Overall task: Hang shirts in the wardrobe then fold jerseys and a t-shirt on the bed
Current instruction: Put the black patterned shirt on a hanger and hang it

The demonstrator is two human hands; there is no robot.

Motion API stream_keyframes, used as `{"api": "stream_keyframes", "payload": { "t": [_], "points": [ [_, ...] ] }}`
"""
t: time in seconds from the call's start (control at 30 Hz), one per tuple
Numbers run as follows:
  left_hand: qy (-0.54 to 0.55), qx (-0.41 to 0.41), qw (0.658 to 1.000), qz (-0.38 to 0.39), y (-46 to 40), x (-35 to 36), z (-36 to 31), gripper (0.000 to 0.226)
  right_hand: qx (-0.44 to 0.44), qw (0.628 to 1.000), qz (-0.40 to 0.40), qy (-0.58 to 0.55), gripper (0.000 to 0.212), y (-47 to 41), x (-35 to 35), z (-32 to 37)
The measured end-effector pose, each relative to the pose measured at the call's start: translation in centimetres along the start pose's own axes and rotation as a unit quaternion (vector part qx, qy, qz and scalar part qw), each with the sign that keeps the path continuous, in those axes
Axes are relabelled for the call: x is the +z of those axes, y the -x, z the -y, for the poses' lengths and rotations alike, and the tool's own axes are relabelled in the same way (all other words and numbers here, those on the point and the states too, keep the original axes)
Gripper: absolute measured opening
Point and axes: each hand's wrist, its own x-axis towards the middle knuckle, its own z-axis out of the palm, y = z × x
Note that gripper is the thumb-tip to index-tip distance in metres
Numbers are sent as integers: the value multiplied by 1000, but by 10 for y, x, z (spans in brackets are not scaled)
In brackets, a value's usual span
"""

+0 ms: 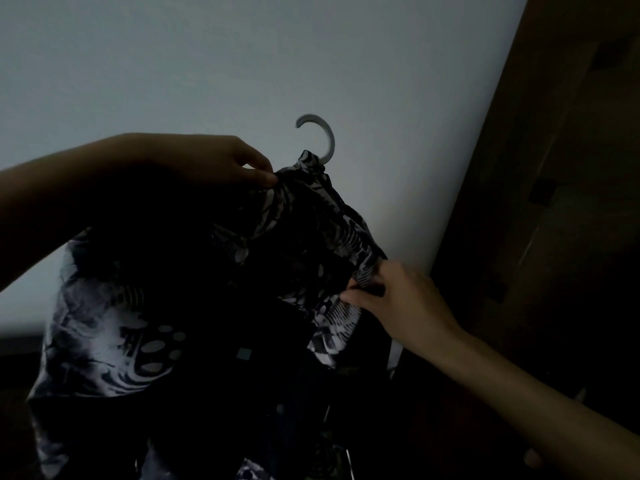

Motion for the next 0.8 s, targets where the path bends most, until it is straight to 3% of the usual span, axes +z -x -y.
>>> {"api": "stream_keyframes", "payload": {
  "t": [0.1, 0.17, 0.27, 0.37, 0.43, 0.5, 0.57, 0.8],
  "points": [
    [-4, 3, 1000, -1, 3, -2, -2, 16, -8, 991, -44, 125, 29, -2, -1, 1],
    [-11, 2, 1000, -4, 6, -4, -4, 16, -27, 978, -72, 195, 22, -3, -7, 3],
    [-13, 1, 1000, -4, 10, -3, -7, 15, -22, 943, -82, 322, 11, -4, -16, 5],
    [-12, 1, 1000, -4, 10, -1, -10, 15, -42, 910, -106, 398, 14, -3, -16, 3],
    [-17, 2, 1000, -9, 9, -1, -11, 17, -45, 939, -78, 332, 18, -4, -16, -4],
    [-19, 0, 1000, -5, 9, 0, -9, 17, 11, 984, 9, 179, 25, -6, -20, -7],
    [-26, -1, 1000, 5, 9, 1, -9, 16, 28, 995, 62, 78, 27, -6, -17, -7],
    [-44, -12, 999, 0, 6, -3, -7, 15, -49, 991, -65, 102, 34, -10, 5, -19]
  ]
}}
